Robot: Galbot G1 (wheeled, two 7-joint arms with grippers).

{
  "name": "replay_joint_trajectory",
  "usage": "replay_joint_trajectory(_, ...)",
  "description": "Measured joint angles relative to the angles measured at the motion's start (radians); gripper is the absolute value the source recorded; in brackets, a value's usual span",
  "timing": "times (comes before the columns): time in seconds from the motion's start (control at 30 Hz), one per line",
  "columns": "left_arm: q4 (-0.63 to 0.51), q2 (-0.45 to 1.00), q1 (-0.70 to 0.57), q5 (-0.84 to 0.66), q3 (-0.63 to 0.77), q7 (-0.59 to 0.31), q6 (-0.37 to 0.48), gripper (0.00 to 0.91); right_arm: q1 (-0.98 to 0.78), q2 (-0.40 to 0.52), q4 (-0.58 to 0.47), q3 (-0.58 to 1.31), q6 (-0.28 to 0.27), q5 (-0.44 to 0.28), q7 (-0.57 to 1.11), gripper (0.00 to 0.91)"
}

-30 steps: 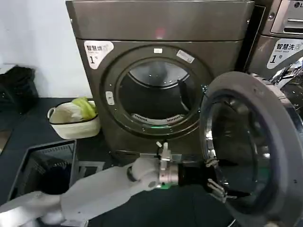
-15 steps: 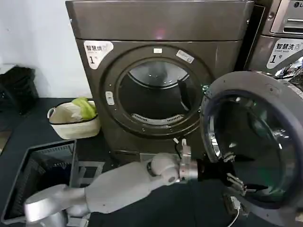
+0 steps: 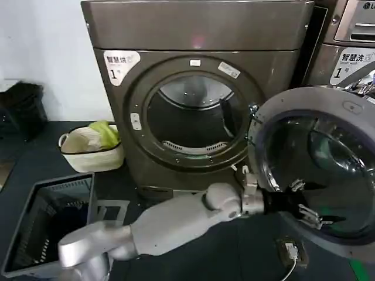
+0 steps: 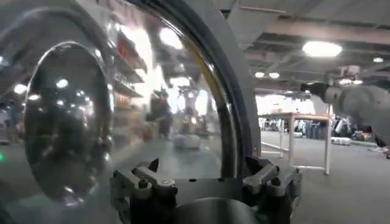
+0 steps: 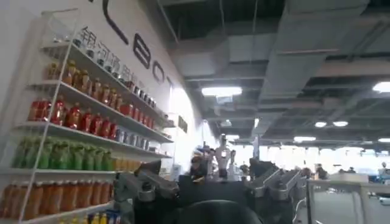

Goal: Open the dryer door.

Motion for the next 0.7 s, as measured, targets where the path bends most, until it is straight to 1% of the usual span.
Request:
replay_joint_trajectory(0.4, 0.127, -0.099, -0.037, 0.023, 0.002, 0.002, -0.018, 0.907, 0.001, -0.013, -0.011, 0.009, 0.004, -0.008, -0.004, 0.907)
replay_joint_trajectory(0.7, 0.177, -0.101, -0.055, 0.024, 0.011, -0.005, -0.020, 0.907, -0.009, -0.022, -0.022, 0.017, 0.009, -0.008, -0.004, 0.907)
